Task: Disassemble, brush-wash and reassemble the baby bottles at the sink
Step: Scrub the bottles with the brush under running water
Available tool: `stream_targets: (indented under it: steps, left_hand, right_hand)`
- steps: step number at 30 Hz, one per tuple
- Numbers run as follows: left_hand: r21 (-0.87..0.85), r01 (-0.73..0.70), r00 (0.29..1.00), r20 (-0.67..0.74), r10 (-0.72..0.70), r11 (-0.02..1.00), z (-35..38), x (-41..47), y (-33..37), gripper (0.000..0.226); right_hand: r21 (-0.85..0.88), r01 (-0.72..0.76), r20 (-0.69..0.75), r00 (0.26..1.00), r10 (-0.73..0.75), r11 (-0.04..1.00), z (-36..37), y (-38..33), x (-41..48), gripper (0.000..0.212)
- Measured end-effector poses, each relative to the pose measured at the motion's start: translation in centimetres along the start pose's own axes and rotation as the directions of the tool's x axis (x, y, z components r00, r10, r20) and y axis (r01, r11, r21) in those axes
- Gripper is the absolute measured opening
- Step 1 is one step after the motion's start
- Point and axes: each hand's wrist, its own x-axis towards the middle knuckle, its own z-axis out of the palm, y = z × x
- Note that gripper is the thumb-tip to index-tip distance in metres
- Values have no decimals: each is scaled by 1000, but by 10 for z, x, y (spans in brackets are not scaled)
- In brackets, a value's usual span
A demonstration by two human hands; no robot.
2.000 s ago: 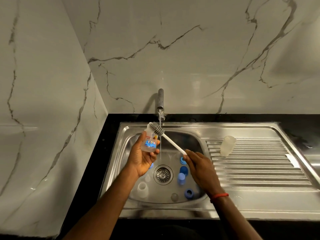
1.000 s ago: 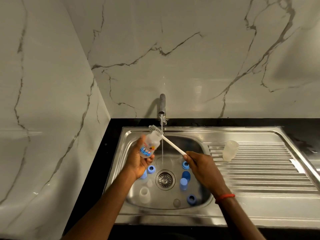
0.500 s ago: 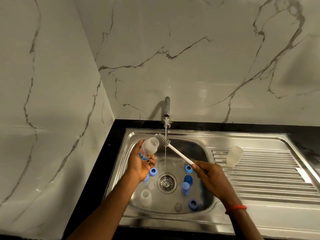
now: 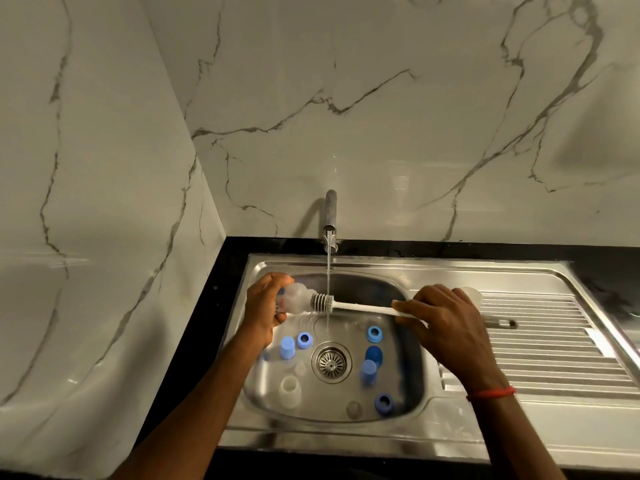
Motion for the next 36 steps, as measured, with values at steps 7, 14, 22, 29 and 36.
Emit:
stream_targets:
  steps: [7,14,22,29,36]
  left_hand:
    - [57,-84,994,-60,87,995,1,4,5,15]
    - [101,-140,986,-75,147,985,0,2,11,14]
    - [210,-190,980,-17,198,959,7,0,8,6]
    - [135,-131,991,-19,135,982,3,6,14,15]
    - [-44,-14,972,-235,4,999,-11,13,-1,17]
  right_hand:
    - [326,-179,324,944,68,928,3,-17,12,52]
    - [273,-142,35,990,137,952,8,-24,0,28]
    - [-5,-100,-268,959,95,995,9,-12,3,17]
    - [215,-193,185,971,155,957,26,-14,-9,69]
    - [251,-361,107,932,345,898,27,13,-22,29]
